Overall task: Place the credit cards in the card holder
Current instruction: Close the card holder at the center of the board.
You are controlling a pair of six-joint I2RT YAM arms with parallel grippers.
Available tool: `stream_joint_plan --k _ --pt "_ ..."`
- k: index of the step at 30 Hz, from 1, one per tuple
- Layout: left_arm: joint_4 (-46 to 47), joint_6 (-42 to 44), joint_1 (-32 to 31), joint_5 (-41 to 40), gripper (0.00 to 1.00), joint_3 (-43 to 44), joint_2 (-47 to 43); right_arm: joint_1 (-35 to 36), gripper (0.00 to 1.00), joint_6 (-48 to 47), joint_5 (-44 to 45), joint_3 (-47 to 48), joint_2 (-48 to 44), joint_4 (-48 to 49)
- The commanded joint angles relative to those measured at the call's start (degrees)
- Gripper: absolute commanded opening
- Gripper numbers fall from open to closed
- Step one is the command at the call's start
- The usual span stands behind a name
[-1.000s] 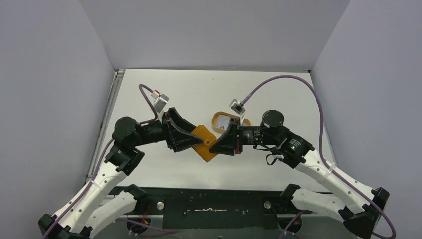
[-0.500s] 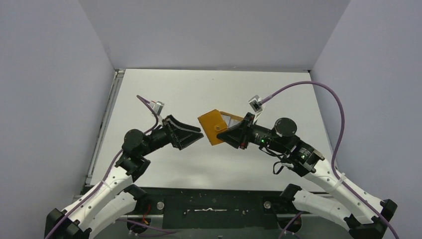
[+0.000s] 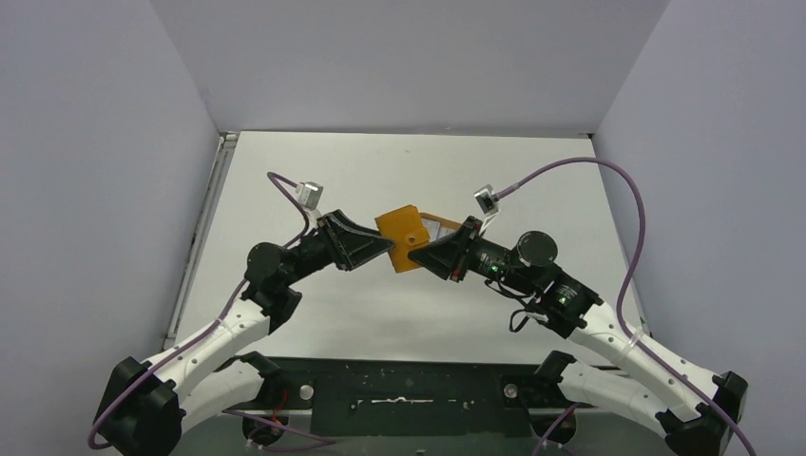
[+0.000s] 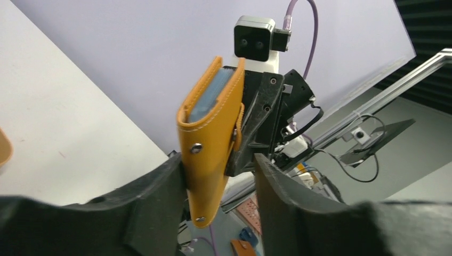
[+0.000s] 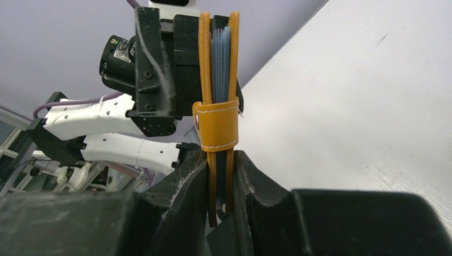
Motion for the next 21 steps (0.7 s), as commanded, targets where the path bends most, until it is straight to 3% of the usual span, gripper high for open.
stream_joint_plan --k 1,8,18,20,21 --pt "3.9 0.3 -0.2 1.0 0.41 2.8 0.6 0.0 0.00 1.4 2.0 -0.3 -0.6 8.0" --pt "3.6 0.2 -1.3 2.2 0.43 4.2 2.9 0.0 0.00 1.4 2.0 -0.2 0.1 8.2" --pt "4.5 -0.1 -1.8 3.5 0.00 5.1 4.8 0.2 0.00 1.4 1.6 0.2 0.4 6.7" --pt "4.3 0.1 -1.8 3.4 0.00 4.7 4.4 0.1 0.01 0.8 1.3 0.5 0.2 4.9" --pt "3.8 0.4 -1.7 3.2 0.00 4.5 3.8 0.1 0.09 0.4 1.0 0.7 0.0 3.8"
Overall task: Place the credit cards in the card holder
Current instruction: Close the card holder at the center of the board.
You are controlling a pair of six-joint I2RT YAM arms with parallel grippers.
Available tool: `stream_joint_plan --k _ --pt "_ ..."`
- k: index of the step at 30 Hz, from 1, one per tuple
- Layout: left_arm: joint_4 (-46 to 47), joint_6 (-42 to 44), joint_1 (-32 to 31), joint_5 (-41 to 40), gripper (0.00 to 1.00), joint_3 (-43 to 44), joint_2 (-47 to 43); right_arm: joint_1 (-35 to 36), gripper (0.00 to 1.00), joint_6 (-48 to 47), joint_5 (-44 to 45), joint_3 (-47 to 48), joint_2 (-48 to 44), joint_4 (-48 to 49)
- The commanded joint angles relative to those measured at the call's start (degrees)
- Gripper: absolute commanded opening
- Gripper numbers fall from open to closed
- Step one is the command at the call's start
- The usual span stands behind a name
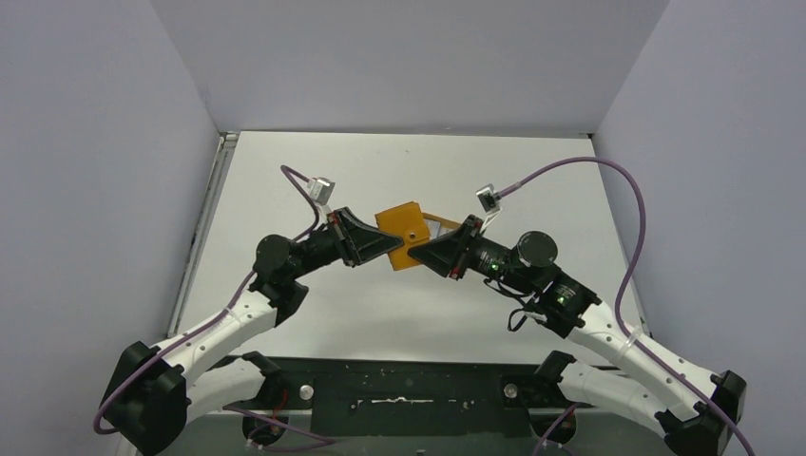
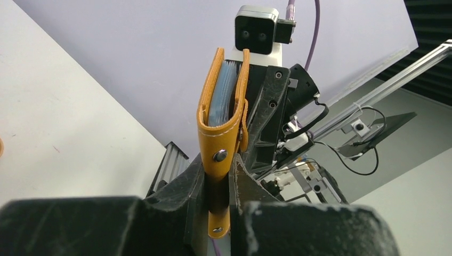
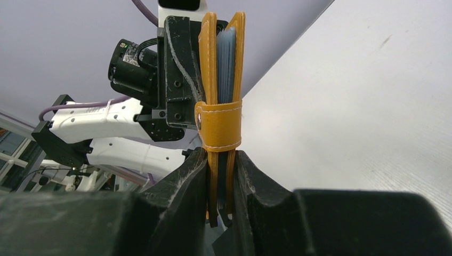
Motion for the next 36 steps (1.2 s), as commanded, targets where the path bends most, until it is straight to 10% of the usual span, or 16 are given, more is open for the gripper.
stream_joint_plan --k 1,5,10,18,29,36 --pt "1.4 1.1 -0.3 0.9 0.00 1.6 -1.5 0.4 0.21 -2.9 -0.1 1.9 -0.8 -0.5" --pt "-8.8 4.7 2.9 -0.7 0.00 0.1 -6.8 0.4 0.60 -9.3 0.3 6.1 -1.5 -13.7" --pt "-35.5 15.8 7.7 -2.9 0.00 2.0 -15.8 0.3 0.66 -18.8 8.3 12.1 -4.4 -34.7" --pt "-72.5 32.3 7.9 -11.5 0.00 10.0 -8.4 0.3 0.66 -20.6 21.4 9.4 -6.2 -38.5" --pt "-55.4 21.9 8.0 -8.8 0.00 0.9 6.7 0.1 0.70 -14.4 24.3 -0.3 1.6 -28.7" --pt "-46.6 19.8 4.9 -6.5 0.00 -0.2 11.7 -1.1 0.50 -7.4 18.7 -4.4 6.5 -18.9"
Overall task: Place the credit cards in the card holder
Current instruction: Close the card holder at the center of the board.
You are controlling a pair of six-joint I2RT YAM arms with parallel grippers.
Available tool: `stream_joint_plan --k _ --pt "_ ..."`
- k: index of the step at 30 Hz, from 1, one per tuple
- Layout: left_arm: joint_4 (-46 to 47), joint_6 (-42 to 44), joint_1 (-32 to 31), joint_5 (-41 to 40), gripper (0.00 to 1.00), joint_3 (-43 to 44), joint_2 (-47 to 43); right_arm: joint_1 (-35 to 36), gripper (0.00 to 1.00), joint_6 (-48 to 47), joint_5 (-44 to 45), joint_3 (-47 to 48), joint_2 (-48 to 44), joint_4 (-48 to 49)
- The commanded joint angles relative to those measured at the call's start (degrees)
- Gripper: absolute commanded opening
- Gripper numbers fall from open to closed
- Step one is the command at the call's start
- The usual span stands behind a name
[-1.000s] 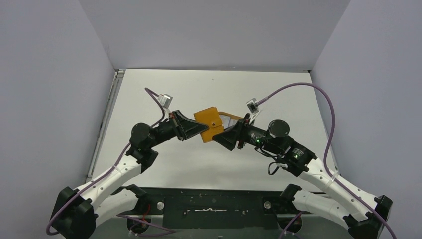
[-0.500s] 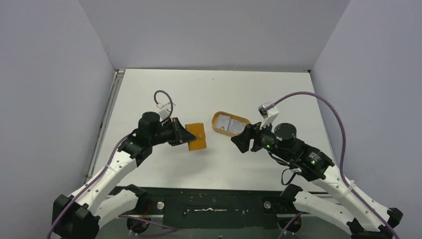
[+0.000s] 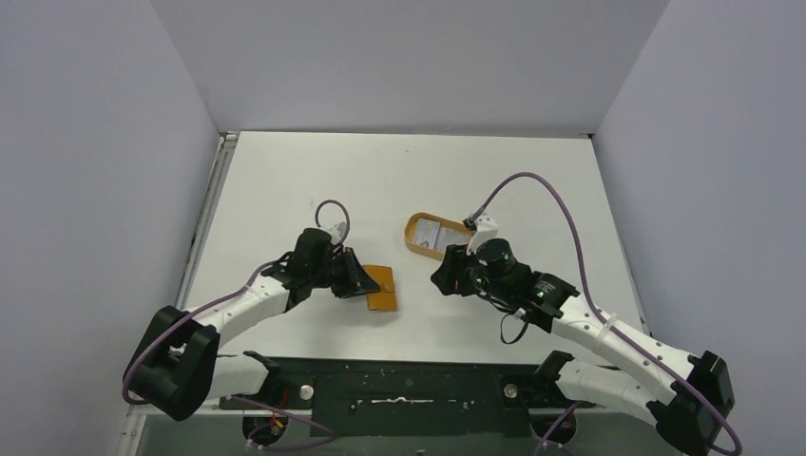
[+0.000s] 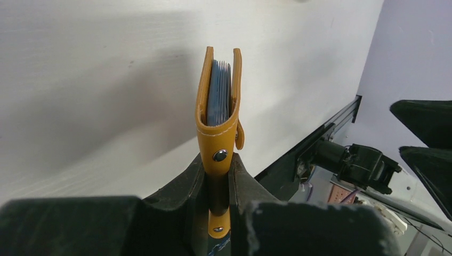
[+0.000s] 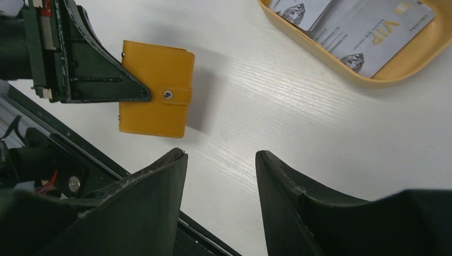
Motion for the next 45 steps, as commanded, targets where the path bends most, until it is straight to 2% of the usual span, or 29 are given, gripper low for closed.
stream_joint_plan --k 1,5,9,18,20,26,34,45 --pt "11.2 -1.9 -2.9 2.6 0.00 0.1 1.1 -0.6 0.48 5.6 -2.5 -1.5 2.7 12.0" --pt "16.6 -3.5 -7.3 3.1 0.00 -0.7 4.2 -0.5 0.41 6.5 -5.1 -1.8 6.9 15.3" --pt "21.2 -4.5 -8.5 4.8 0.00 -0.1 7.3 0.0 0.30 8.9 -9.4 -2.1 13.3 20.9" --pt "24.1 -5.2 -8.4 6.4 0.00 1.7 12.4 0.5 0.16 7.6 -11.4 1.2 20.4 19.9" --pt "24.2 -5.2 -8.4 6.5 0.00 1.6 12.4 0.4 0.09 7.3 -12.5 1.6 21.4 20.2" --pt "23.4 -5.0 -8.5 5.7 0.00 1.5 11.2 0.5 0.00 5.9 -14.9 3.3 24.6 19.2" --pt "20.3 -3.5 -8.5 5.0 0.00 2.6 9.4 0.6 0.00 5.1 -15.4 4.0 25.8 18.2" --pt "19.4 -3.2 -8.5 4.5 0.00 2.4 8.7 0.6 0.00 5.0 -12.7 2.1 21.1 16.8"
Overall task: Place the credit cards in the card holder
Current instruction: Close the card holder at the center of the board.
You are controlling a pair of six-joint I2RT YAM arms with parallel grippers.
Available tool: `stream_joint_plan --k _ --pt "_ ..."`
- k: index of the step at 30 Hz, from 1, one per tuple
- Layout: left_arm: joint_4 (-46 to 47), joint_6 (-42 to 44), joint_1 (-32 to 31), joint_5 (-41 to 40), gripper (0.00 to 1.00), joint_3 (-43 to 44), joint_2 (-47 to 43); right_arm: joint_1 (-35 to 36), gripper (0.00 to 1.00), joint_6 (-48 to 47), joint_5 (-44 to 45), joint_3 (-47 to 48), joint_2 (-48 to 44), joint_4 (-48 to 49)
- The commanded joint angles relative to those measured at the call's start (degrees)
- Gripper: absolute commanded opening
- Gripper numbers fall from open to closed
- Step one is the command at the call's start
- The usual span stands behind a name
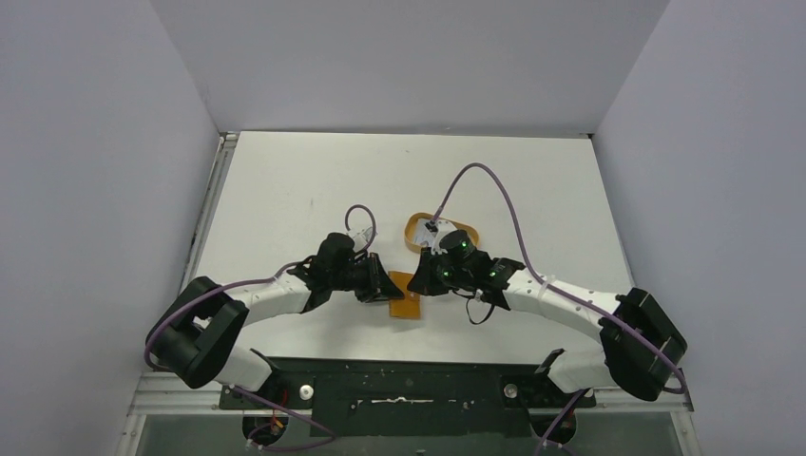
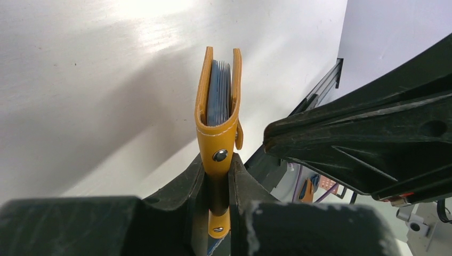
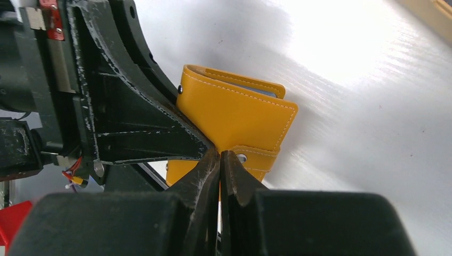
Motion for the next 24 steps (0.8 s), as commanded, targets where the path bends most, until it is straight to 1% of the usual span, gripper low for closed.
stream_joint_plan --k 1,13,24 --pt "1.6 1.2 0.0 0.0 0.00 2.5 -2.1 0.4 0.00 -0.9 1.3 0.4 -2.4 1.4" --pt "-0.1 2.0 0.0 0.0 0.00 3.1 -5.0 0.6 0.00 -1.6 -1.1 1.3 0.6 1.5" --pt "0.6 2.0 -0.4 0.9 0.00 3.7 -7.0 1.2 0.00 -1.9 -2.0 2.3 2.7 1.7"
